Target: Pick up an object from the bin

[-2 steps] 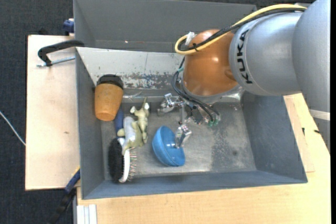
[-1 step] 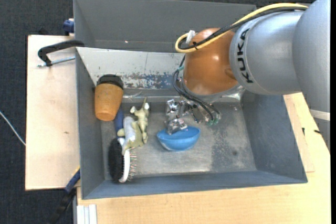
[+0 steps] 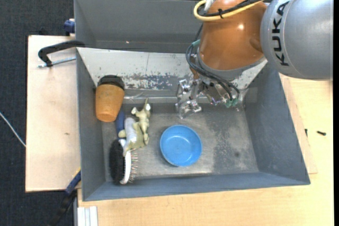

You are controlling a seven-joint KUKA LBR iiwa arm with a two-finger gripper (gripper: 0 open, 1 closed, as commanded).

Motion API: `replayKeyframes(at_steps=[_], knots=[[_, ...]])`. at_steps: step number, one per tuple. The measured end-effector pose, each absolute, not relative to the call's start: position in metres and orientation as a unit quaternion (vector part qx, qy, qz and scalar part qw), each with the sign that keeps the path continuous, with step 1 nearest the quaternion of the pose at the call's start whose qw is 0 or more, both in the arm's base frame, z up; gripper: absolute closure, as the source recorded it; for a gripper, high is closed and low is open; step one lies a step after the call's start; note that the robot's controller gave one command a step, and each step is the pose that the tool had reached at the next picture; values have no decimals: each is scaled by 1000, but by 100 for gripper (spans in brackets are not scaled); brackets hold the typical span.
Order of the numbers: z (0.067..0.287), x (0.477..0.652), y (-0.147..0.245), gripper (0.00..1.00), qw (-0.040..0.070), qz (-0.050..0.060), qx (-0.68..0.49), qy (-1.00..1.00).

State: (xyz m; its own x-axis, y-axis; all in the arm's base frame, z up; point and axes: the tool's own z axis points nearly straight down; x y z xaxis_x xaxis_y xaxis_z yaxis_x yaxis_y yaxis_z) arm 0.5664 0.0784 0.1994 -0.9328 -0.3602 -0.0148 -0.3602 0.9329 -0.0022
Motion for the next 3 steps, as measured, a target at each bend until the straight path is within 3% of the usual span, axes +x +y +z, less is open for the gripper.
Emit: replayKeyframes(at_steps=[1,2,3], knots=[[194,565,78,0,3,1,-183,983],[72,561,93,0,3,1,-193,981],[77,564,91,100,5,-1,-192,981]])
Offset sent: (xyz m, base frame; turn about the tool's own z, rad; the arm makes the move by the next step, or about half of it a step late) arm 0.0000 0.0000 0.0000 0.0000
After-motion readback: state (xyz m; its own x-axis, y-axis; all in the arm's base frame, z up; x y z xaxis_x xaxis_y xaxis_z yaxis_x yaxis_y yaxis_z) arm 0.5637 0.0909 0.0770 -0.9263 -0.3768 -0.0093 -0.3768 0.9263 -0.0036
